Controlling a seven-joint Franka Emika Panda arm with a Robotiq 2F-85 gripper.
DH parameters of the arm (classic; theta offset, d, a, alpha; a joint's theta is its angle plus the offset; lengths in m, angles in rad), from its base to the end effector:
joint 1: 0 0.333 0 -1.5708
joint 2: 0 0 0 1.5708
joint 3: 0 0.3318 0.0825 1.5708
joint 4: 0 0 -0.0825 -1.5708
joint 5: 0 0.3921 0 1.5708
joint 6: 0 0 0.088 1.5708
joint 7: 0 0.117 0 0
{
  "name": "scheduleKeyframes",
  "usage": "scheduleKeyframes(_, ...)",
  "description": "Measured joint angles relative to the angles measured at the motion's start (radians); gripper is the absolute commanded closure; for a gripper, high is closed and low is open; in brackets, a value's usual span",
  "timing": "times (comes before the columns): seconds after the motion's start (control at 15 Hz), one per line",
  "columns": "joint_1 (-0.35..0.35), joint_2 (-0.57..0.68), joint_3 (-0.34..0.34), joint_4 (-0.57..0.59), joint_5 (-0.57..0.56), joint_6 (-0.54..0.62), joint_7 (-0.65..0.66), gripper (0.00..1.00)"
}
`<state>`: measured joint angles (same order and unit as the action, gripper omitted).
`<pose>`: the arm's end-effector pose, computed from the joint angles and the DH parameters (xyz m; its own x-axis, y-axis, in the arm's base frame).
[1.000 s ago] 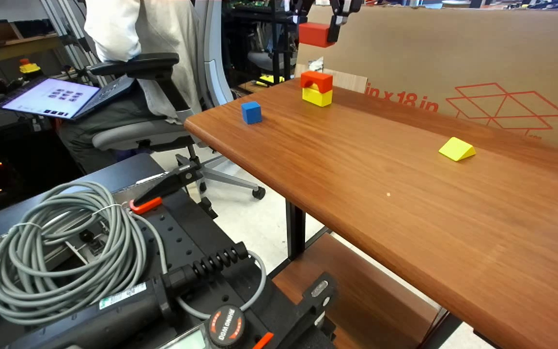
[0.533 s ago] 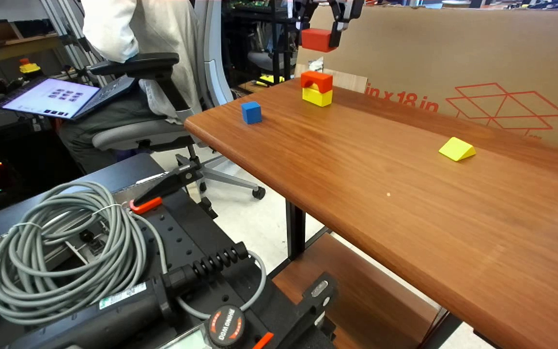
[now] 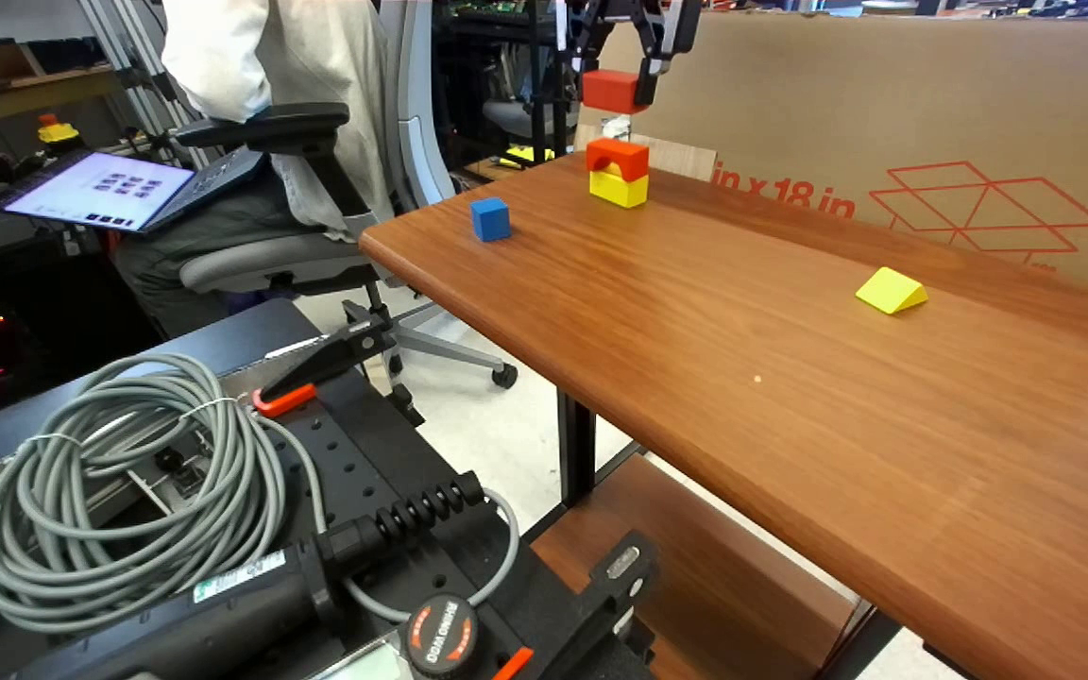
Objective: Stack the orange block on top of the other orange block
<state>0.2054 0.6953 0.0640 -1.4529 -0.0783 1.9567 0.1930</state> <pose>0.6915 0.1770 0.2591 0.9790 0.0945 -0.1807 0.1070 -0.9924 0.0605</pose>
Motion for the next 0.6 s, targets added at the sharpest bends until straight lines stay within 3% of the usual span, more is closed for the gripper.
scheduleKeyframes(0.6, 0.004, 0.054, -0.005, 0.052, -0.011, -0.042, 0.005, 0.57)
